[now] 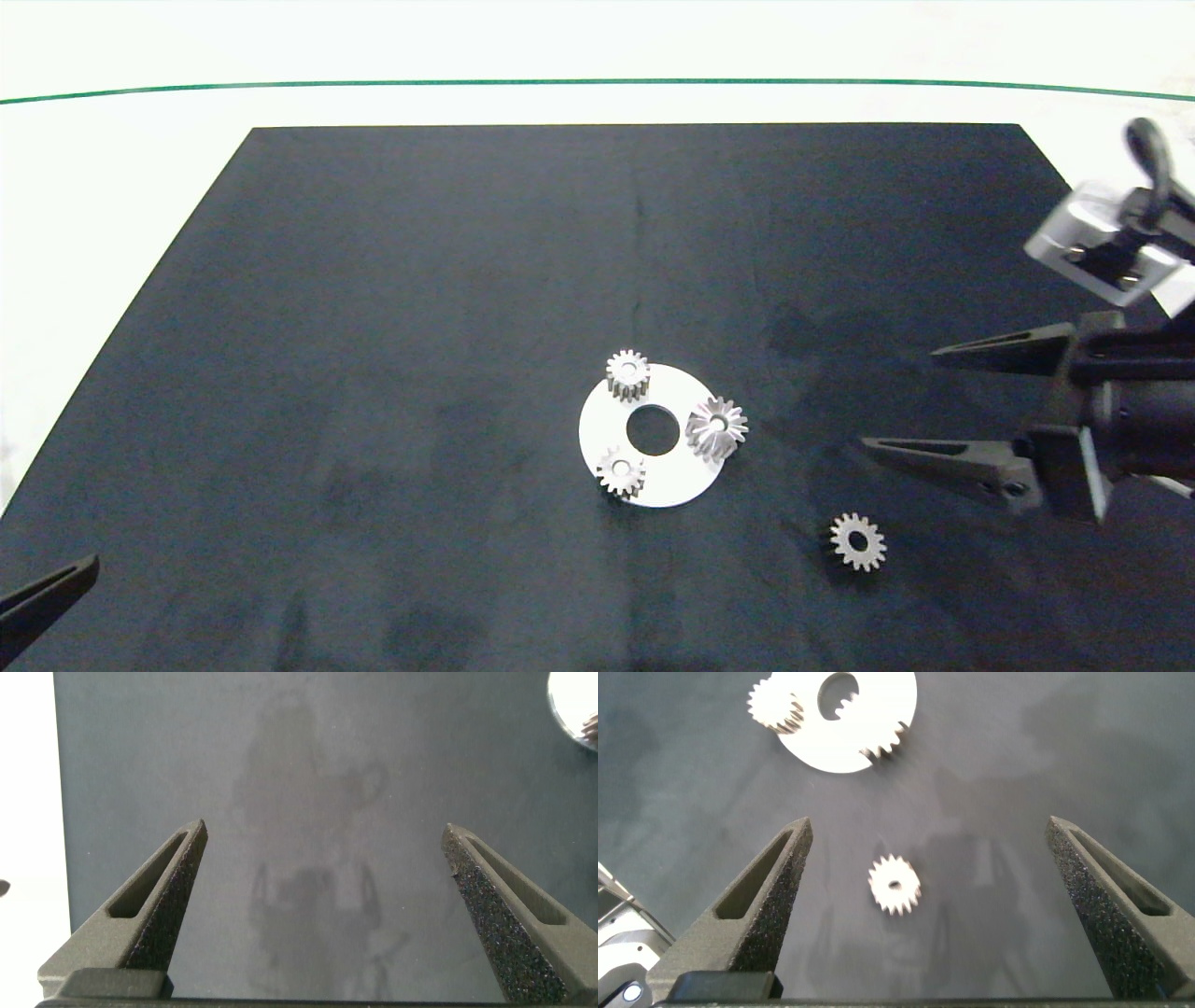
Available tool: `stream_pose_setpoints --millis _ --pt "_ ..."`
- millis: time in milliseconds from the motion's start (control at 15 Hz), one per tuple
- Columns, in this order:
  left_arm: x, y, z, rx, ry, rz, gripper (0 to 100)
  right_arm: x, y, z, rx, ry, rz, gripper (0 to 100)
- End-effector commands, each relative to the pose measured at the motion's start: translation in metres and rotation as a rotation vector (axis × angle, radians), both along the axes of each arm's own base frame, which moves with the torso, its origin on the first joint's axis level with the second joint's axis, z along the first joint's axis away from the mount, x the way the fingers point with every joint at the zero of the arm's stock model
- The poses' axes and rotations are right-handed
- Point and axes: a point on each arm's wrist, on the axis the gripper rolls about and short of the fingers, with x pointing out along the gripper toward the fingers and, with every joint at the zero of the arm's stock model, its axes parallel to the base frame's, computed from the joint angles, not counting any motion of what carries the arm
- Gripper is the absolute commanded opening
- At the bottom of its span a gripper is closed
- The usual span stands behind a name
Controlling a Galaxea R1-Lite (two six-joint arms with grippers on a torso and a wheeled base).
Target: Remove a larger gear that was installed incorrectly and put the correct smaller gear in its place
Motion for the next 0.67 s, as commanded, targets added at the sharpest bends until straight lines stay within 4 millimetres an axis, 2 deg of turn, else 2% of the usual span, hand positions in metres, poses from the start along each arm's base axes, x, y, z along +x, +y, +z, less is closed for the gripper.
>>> stream_pose_setpoints --millis 67,333,667 --pt "0.007 -0.001 0.0 0.005 0.029 0.0 100 0.046 0.051 -0.016 -0.095 0.053 0.113 100" --pt "0.008 -0.001 -0.004 0.017 0.042 -0.004 100 0.062 0.074 -0.031 -0.215 0.038 0.118 100" --pt "0.008 -0.001 -0.007 0.018 0.051 -0.004 100 0.076 0.088 -0.055 -0.299 0.073 0.156 100"
